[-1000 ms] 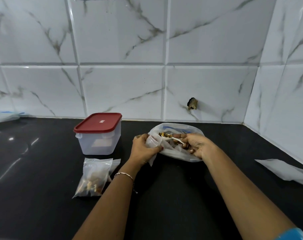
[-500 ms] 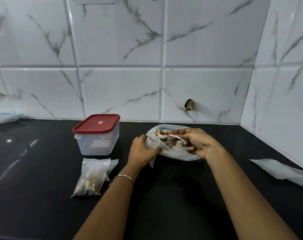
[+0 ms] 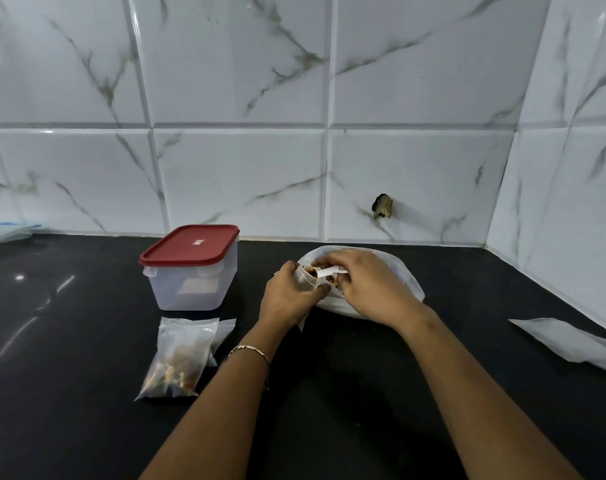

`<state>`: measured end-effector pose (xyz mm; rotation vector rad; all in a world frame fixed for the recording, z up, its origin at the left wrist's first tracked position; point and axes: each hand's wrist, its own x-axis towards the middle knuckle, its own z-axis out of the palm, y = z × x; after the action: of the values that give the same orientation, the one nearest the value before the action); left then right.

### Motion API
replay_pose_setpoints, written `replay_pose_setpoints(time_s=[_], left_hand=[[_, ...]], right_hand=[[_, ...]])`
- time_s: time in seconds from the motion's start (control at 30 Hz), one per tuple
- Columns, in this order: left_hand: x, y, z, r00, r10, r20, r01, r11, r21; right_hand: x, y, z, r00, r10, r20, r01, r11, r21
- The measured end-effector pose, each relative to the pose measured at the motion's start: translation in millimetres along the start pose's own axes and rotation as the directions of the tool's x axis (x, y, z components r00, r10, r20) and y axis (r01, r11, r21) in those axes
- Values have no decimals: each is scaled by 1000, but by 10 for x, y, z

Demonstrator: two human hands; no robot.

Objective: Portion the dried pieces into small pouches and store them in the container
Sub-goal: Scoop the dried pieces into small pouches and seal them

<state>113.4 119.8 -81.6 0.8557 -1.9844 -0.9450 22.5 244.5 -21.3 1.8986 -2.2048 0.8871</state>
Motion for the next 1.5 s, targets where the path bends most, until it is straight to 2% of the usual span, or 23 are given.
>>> replay_pose_setpoints(time_s=[0.07, 0.23, 0.47, 0.63, 0.7, 0.8, 0.97, 1.13, 1.3, 1.4, 1.5], left_hand=[[-5, 9, -1, 1000, -1, -21, 1, 1000, -26], [11, 26, -22, 997, -20, -75, 14, 996, -85], [22, 50, -28, 994, -7, -112, -9, 990, -139], [24, 62, -43, 997, -11, -73, 1, 991, -133], [24, 64, -59, 1000, -27, -14, 25, 992, -128], [30, 48, -76, 997, -60, 48, 66, 991, -114], [48, -18, -58, 990, -125, 66, 128, 991, -48], [31, -47, -47, 994, -98, 38, 93, 988, 127], [17, -56, -66, 994, -59, 90, 40, 978, 204], [22, -53, -76, 991, -54, 126, 27, 978, 208], [35, -53, -77, 990, -69, 124, 43, 979, 201]], right_hand=[[-13, -43, 2, 994, -88, -58, 83, 993, -89], [-18, -86, -61, 969, -170, -178, 124, 962, -243], [-11, -67, -87, 966, -144, -213, 130, 989, -77], [-24, -20, -121, 963, -49, -267, 13, 991, -135], [-1, 58, -173, 961, 10, -278, -32, 997, -75], [15, 262, -282, 962, 128, -242, -122, 992, 37], [7, 501, -137, 957, 239, -165, -262, 956, -136], [77, 593, 210, 974, 129, -186, -195, 894, -402], [265, 568, 436, 992, 95, -81, -123, 858, -498], [275, 591, 520, 996, 56, -74, -85, 864, -496], [291, 649, 471, 995, 80, -54, -95, 915, -391]])
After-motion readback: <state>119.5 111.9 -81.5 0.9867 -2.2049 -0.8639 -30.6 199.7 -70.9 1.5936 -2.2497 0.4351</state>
